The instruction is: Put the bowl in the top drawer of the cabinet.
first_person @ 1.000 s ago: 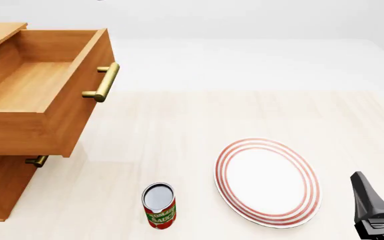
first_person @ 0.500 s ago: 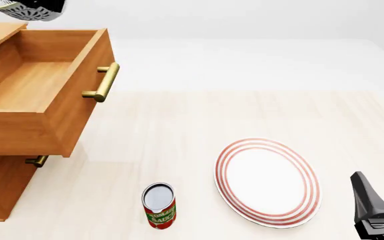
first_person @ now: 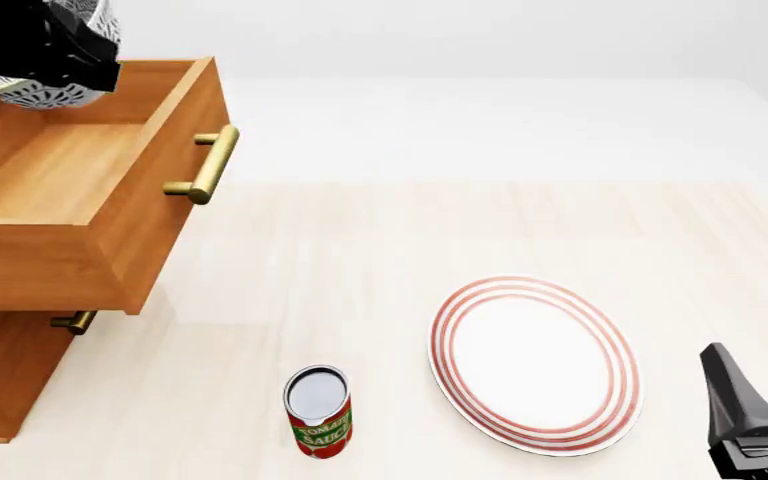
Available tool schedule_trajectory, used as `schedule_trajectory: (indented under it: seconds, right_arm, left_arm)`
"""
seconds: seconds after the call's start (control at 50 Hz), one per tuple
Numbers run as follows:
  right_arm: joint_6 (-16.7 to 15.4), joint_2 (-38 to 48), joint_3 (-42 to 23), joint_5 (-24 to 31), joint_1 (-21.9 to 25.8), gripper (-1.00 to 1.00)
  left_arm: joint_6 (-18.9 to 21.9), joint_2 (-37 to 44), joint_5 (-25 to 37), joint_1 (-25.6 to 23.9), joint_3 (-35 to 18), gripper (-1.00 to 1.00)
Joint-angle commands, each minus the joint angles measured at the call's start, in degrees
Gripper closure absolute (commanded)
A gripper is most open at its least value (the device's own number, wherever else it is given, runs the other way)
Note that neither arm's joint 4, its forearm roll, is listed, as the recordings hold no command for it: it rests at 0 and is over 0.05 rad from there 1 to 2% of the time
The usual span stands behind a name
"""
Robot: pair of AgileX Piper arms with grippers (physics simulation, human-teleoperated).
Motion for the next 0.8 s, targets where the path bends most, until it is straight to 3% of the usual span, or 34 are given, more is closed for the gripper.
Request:
schedule_trajectory:
  seconds: [0.02, 0.28, 0.8]
  right_arm:
    - [0.00, 0.05, 0.00, -0.05, 0.27, -1.00]
    - [0.00, 0.06, 0.01, -0.06, 0.28, -1.00]
    - [-0.01, 0.12, 0.01, -0.12, 0.28, -1.00]
  left_arm:
    - [-0.26, -1.61, -2.09, 1.79, 4.56, 1.00]
    - [-0.93, -2.18, -4.19, 2.21, 9.04, 1.00]
    - [0.57, -1.00, -4.40, 4.50, 9.36, 1.00]
